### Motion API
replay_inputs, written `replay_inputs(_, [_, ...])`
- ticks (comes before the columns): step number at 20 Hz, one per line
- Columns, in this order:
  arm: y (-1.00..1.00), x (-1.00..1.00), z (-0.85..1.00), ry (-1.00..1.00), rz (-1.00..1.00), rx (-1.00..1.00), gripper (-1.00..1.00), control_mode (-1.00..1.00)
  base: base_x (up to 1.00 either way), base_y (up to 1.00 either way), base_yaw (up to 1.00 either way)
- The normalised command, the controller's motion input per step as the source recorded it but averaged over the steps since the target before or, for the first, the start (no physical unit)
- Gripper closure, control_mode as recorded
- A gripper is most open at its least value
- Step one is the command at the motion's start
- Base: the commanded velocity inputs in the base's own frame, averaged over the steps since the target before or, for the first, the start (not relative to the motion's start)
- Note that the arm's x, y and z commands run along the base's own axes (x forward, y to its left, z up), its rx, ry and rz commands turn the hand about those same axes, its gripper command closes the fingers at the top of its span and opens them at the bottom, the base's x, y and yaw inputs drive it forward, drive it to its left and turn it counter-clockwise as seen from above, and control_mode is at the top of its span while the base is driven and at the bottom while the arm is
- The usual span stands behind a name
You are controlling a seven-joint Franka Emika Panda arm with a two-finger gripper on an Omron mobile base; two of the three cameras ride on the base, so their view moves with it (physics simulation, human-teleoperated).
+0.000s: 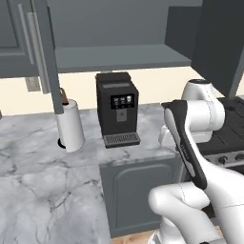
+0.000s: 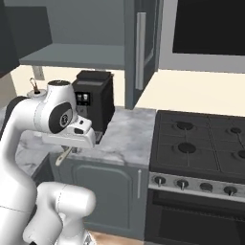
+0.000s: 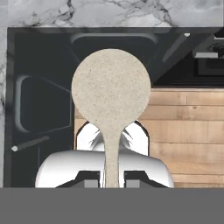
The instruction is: Pick up the bar soap and dish brush from the sink, and place them back in the cabinet, and close the cabinet doors.
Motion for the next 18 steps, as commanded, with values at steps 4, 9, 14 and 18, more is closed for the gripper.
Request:
replay_inputs(4, [0.00,0.00,0.00,0.00,0.00,0.00,1.00,1.00,0.47,0.08,0.07])
replay_inputs(9, [0.00,0.00,0.00,0.00,0.00,0.00,1.00,1.00,0.46,0.08,0.01])
replay_inputs(14, [0.00,0.00,0.00,0.00,0.00,0.00,1.00,1.00,0.15,0.04,0.00])
replay_inputs(18, [0.00,0.00,0.00,0.00,0.00,0.00,1.00,1.00,0.00,0.00,0.00])
